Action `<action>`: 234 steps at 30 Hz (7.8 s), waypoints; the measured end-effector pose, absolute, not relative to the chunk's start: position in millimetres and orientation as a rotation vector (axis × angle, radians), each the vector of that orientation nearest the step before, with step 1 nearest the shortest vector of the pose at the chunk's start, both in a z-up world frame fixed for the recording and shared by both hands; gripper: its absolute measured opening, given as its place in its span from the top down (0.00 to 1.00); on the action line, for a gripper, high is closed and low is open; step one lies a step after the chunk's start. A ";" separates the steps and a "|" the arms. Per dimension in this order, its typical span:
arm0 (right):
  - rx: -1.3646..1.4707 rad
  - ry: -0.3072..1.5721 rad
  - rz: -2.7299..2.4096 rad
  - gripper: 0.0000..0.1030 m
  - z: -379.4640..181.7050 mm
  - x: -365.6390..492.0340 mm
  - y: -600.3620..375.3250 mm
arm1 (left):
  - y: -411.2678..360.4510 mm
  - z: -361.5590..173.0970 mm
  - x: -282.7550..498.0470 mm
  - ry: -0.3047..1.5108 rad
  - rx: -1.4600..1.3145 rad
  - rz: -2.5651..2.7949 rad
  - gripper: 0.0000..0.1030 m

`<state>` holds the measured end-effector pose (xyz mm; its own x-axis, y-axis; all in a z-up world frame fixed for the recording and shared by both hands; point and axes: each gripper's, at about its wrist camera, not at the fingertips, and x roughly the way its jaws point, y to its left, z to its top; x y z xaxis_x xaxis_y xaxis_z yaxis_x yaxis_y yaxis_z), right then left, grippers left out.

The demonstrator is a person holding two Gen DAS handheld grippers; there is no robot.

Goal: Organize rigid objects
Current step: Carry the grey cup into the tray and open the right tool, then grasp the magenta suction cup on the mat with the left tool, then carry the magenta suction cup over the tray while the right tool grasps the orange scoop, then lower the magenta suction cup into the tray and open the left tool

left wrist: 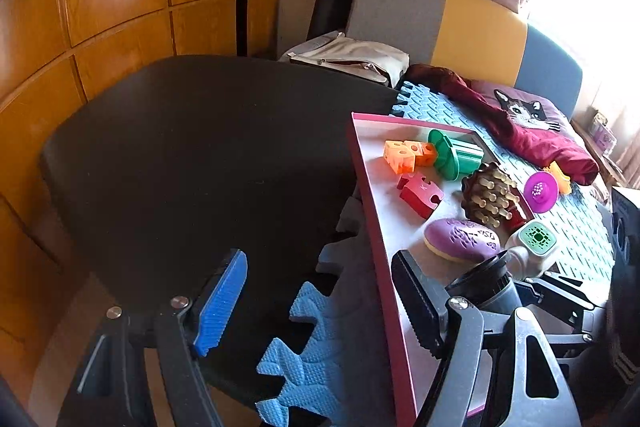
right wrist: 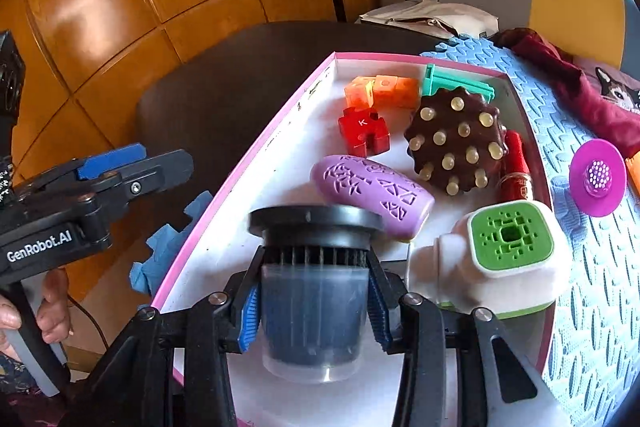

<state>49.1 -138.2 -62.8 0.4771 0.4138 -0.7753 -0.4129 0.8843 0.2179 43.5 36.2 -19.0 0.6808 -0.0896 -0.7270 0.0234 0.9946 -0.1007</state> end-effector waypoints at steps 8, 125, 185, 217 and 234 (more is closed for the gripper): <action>0.033 0.925 0.513 0.56 -51.1 42.4 -146.5 | 36.2 -18.3 43.9 0.820 -0.083 -0.058 0.27; 0.010 1.045 -0.095 0.83 -57.5 204.3 -406.5 | -102.6 29.3 82.1 0.857 -0.050 -0.582 0.44; 0.099 1.066 -0.016 0.72 -60.1 125.3 -388.0 | -45.2 30.2 66.6 0.823 -0.093 -0.422 0.44; 0.048 0.876 -0.050 0.73 -68.0 78.9 -376.9 | -21.3 9.6 26.2 0.834 -0.025 -0.319 0.44; 0.052 0.877 -0.048 0.73 -67.7 78.9 -376.9 | -47.8 14.6 -1.9 0.841 -0.082 -0.637 0.44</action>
<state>78.9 -376.9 -67.7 0.6387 -0.0209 -0.7691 0.0637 0.9976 0.0258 -1.9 -47.8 14.6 0.4935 -0.5561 -0.6687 0.4938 0.8121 -0.3110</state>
